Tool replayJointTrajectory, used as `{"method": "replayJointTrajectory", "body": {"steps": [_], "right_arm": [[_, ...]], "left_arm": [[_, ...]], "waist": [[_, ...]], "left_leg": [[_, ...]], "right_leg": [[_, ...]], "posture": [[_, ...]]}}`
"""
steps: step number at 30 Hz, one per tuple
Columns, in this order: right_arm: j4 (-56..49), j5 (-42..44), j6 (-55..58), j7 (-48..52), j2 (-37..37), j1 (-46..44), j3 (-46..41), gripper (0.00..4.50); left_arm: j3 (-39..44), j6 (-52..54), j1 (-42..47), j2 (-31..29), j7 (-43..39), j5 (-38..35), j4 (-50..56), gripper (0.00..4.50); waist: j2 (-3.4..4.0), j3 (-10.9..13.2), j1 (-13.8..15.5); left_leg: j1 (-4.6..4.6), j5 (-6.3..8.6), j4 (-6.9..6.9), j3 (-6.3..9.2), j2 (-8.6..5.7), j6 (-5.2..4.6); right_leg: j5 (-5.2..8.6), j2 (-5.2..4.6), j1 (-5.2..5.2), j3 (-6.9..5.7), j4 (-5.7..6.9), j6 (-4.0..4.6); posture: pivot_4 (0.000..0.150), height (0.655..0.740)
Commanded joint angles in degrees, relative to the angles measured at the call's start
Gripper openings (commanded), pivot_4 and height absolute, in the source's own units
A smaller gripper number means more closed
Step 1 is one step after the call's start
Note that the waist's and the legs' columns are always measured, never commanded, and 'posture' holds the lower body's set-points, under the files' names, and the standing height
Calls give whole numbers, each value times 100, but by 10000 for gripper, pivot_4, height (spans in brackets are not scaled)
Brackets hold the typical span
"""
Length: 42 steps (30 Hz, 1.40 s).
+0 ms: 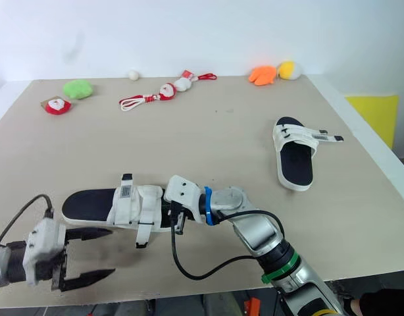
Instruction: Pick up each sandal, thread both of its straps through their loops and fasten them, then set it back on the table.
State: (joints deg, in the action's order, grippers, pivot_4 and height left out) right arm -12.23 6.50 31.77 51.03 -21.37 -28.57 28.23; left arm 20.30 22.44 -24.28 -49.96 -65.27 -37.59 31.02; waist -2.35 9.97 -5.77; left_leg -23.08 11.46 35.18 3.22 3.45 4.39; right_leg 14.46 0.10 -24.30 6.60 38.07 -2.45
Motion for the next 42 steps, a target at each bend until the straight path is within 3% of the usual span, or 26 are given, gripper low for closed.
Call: {"method": "replayJointTrajectory", "body": {"steps": [1, 7, 15, 20, 24, 29, 38, 42], "right_arm": [[189, -98, 176, 86, -80, 180, 281, 0], [201, -122, 174, 40, -48, 158, 285, 0], [187, -132, 189, -8, -66, 158, 241, 0], [173, -128, 212, -57, -57, 178, 216, 0], [168, -120, 218, -80, -57, 181, 219, 0], [169, -110, 238, -98, -45, 166, 213, 0], [181, -107, 238, -80, -64, 155, 215, 0], [149, -95, 252, -69, -69, 179, 228, 0]], "left_arm": [[215, 1010, -93, -229, 39, -821, 59, 43631], [-796, 1520, 458, 77, 579, -740, 55, 43631], [-1442, 1832, 1327, 668, 1213, -807, 72, 43631], [-1851, 1961, 1447, 658, 1280, -659, 101, 43631], [-1883, 1946, 1407, 617, 1250, -693, 149, 26441], [-1864, 1974, 1409, 597, 1263, -712, 145, 357], [-1945, 2195, 685, -311, 450, -832, 568, 357], [-1981, 2044, 605, -339, 471, -724, 576, 357]], "waist": [[4, 2, -4], [6, -1, 1], [2, -6, 2], [2, -6, 7], [3, -7, 6], [2, -7, 6], [8, -6, 4], [11, -7, 2]], "left_leg": [[0, 0, 0, 0, 1, 0], [3, 8, 1, 1, 0, -8], [4, 8, 10, 5, 4, -8], [5, 8, 15, 10, 4, -8], [8, 8, 17, 9, 3, -8], [8, 8, 17, 10, 3, -8], [9, 8, 15, 9, 4, -8], [10, 8, 16, 6, 4, -8]], "right_leg": [[0, 0, 1, -1, 0, -1], [6, 0, 6, -2, 0, -6], [2, 9, 12, 0, 2, -8], [-2, 14, 17, 2, 3, -12], [-2, 13, 21, 4, 2, -12], [-2, 14, 22, 4, 3, -12], [0, 13, 19, 4, 2, -9], [0, 12, 19, 5, 2, -9]], "posture": [[1500, 7400], [1500, 7400], [1500, 7400], [1500, 7400], [1500, 7400], [1500, 7400], [1500, 7400], [1500, 7400]]}}
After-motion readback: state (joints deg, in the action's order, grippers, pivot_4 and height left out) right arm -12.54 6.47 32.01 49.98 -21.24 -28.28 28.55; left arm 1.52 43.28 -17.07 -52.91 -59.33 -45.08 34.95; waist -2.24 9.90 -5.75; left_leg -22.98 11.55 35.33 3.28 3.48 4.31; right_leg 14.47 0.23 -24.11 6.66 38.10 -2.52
